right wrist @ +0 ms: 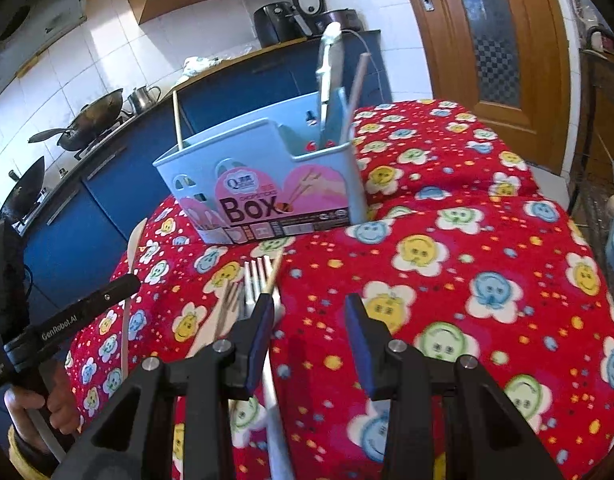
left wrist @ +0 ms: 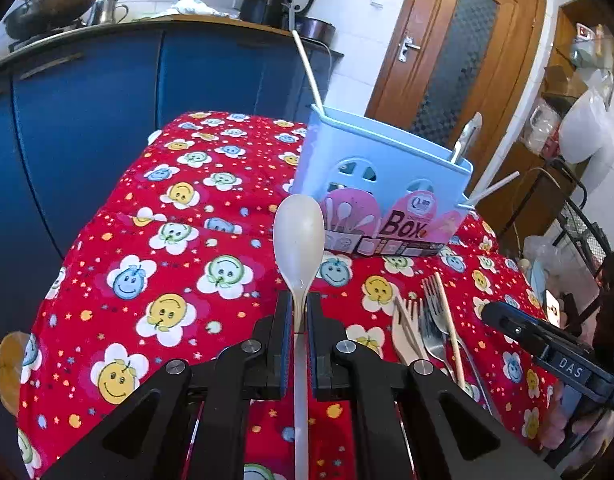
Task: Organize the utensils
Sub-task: 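Grasp the white plastic spoon with the left tool while the right tool grasps a wooden chopstick, then lift and carry the white spoon and chopstick toward the blue Box holder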
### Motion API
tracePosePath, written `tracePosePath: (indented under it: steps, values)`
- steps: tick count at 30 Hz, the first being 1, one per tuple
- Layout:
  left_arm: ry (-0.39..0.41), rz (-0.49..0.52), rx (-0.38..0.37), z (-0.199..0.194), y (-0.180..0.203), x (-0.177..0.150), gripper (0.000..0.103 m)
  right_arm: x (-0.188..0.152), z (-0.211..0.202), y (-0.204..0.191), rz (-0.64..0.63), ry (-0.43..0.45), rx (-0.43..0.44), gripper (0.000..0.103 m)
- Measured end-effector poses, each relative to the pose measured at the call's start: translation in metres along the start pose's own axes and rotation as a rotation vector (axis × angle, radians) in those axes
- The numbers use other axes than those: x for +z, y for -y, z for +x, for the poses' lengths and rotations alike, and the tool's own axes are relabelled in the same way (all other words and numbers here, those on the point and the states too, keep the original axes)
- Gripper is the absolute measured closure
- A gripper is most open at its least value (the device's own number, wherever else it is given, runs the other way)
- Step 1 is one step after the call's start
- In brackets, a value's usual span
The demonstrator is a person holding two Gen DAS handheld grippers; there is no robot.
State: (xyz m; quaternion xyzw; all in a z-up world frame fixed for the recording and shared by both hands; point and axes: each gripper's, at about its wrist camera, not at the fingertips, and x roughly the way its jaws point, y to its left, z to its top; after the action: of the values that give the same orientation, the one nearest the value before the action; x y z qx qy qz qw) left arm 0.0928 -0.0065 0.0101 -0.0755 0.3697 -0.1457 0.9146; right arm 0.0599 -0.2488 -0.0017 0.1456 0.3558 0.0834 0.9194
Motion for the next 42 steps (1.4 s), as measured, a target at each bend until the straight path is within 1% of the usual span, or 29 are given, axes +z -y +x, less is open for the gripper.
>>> tracePosePath:
  steps: [3, 7, 13, 18, 20, 21, 24, 26, 30, 36, 42]
  values:
    - [0.003, -0.015, -0.009, 0.001, -0.007, 0.0, 0.096, 0.006, 0.011, -0.006, 0.002, -0.021, 0.02, 0.063]
    - [0.007, -0.031, -0.022, 0.001, -0.011, -0.001, 0.096, 0.016, 0.027, -0.006, 0.04, -0.053, 0.062, 0.063]
    - [0.019, -0.035, -0.043, 0.001, -0.014, 0.0, 0.096, 0.026, 0.052, 0.001, 0.117, -0.11, 0.113, 0.07]
    - [0.029, -0.032, -0.06, -0.001, -0.013, 0.001, 0.096, 0.03, 0.061, 0.006, 0.149, -0.122, 0.136, 0.078]
    - [0.035, -0.031, -0.07, -0.002, -0.012, 0.002, 0.096, 0.031, 0.063, 0.007, 0.154, -0.124, 0.151, 0.092]
    - [0.038, -0.031, -0.074, -0.002, -0.012, 0.002, 0.096, 0.031, 0.063, 0.008, 0.158, -0.121, 0.158, 0.093]
    - [0.045, -0.029, -0.08, -0.005, -0.01, 0.003, 0.096, 0.031, 0.056, 0.007, 0.151, -0.09, 0.156, 0.094]
    - [0.056, -0.027, -0.083, -0.009, -0.009, 0.004, 0.096, 0.033, 0.049, 0.008, 0.148, -0.064, 0.17, 0.095]
    - [0.083, -0.019, -0.092, -0.017, -0.004, 0.005, 0.096, 0.036, 0.028, 0.002, 0.116, 0.004, 0.187, 0.095]
    - [0.142, -0.008, -0.12, -0.034, 0.005, 0.01, 0.096, 0.041, -0.005, -0.014, 0.051, 0.109, 0.192, 0.096]
    - [0.217, 0.004, -0.139, -0.05, 0.013, 0.019, 0.097, 0.045, -0.034, -0.022, 0.013, 0.208, 0.192, 0.096]
